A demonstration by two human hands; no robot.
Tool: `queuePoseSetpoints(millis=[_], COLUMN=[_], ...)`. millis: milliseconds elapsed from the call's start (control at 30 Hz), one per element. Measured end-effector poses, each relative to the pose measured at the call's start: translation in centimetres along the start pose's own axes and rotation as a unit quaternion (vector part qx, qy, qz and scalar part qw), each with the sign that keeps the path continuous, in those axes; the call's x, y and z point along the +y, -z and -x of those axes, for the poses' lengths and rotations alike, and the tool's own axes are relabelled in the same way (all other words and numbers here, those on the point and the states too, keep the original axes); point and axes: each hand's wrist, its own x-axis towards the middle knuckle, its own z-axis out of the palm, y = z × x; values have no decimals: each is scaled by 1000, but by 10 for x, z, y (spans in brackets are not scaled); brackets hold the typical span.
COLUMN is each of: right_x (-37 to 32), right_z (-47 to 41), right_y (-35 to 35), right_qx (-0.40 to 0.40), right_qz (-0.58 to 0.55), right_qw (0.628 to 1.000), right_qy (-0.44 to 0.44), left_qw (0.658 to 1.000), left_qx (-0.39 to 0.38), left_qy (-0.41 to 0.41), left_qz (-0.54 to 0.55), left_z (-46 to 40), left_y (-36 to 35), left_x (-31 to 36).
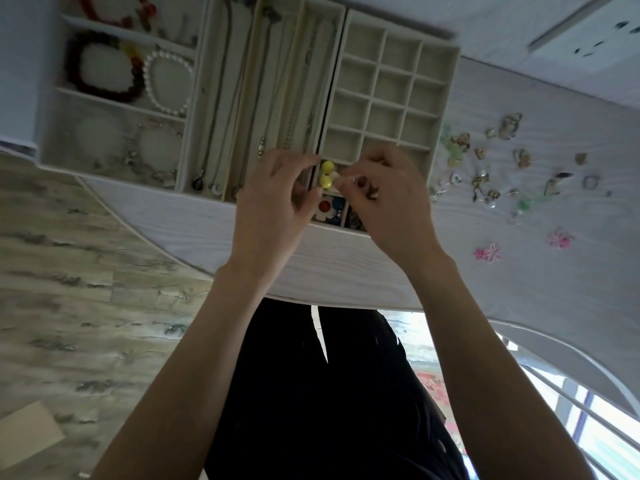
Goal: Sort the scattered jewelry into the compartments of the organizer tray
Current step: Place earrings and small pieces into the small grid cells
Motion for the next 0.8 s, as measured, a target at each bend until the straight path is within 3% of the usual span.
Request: queuePoseSetpoints(millis=[167,300,433,633,800], right_x=[-3,-7,-8,-11,-5], right_z=[-1,4,4,-8,-10], right_y=[-3,-7,-11,-4,0], right_qx=[43,92,64,-43,-62], right_qz=[103,102,89,117,9], right_qw=[994,990,994,992,997], right_qy=[22,30,7,4,-46], left_qw=[1000,1000,1000,1000,1000], left_qx=[0,2,0,-1,-8], left_qy=[-1,-7,-4,-4,0], left_qz=[-9,-12,-8,-4,-3], left_z=[0,-2,-3,-3,-2], left_y=[0,0,1,1,3], left_x=[-1,-1,-2,-3,0])
